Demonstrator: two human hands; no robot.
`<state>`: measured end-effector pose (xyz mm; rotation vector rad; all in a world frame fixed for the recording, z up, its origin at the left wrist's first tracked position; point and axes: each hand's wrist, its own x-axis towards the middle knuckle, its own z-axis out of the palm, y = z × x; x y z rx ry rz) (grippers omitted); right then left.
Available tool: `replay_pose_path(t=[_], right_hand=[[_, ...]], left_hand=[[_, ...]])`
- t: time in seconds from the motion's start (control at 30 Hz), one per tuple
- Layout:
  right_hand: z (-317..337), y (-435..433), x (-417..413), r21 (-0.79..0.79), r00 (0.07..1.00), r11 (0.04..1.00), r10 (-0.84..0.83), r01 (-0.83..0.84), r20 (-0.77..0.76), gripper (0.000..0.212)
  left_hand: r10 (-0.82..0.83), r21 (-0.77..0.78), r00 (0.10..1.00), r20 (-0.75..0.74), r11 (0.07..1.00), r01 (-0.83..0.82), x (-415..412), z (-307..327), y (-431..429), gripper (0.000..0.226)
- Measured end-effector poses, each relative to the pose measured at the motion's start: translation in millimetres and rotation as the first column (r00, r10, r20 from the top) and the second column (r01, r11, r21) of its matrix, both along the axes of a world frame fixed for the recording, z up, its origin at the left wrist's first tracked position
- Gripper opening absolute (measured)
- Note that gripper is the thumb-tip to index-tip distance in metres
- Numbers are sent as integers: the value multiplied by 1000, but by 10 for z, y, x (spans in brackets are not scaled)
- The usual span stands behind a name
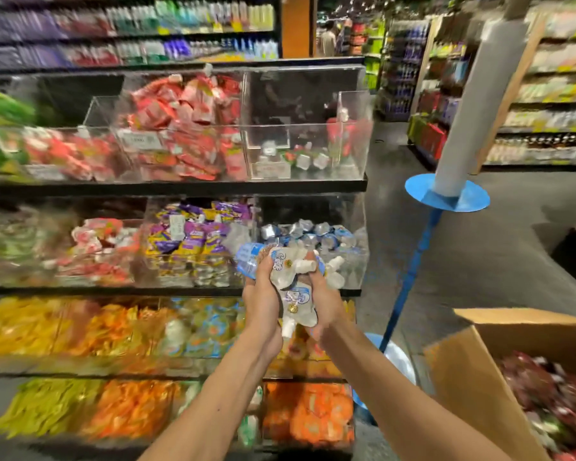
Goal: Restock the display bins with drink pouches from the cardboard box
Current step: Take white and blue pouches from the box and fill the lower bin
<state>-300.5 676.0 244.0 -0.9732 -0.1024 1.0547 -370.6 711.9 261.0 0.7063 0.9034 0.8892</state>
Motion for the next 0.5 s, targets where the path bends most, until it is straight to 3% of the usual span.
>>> replay_pose_path(t=[0.07,0.2,0.3,0.4,0.5], right_hand=[[-35,156,-36,-15,1000,1000,5,-5,-8,99],[-95,207,31,2,1000,1000,-12,12,-22,71],[-141,207,221,-22,999,999,-40,40,-7,70],[-187,244,481,-12,1000,1000,20,-20,-10,73],[-231,295,815,-1,996,997,77,-77,-42,61]], left_hand=[[-34,-11,999,19,999,34,-57,-83,199,38],[-179,-10,984,3,984,179,-16,-256,450,43],[-277,-27,961,7,960,277,127,-304,557,23],[-345,-100,938,5,934,344,292,-287,673,15],[-397,-120,917,-42,913,390,490,-249,812,17]])
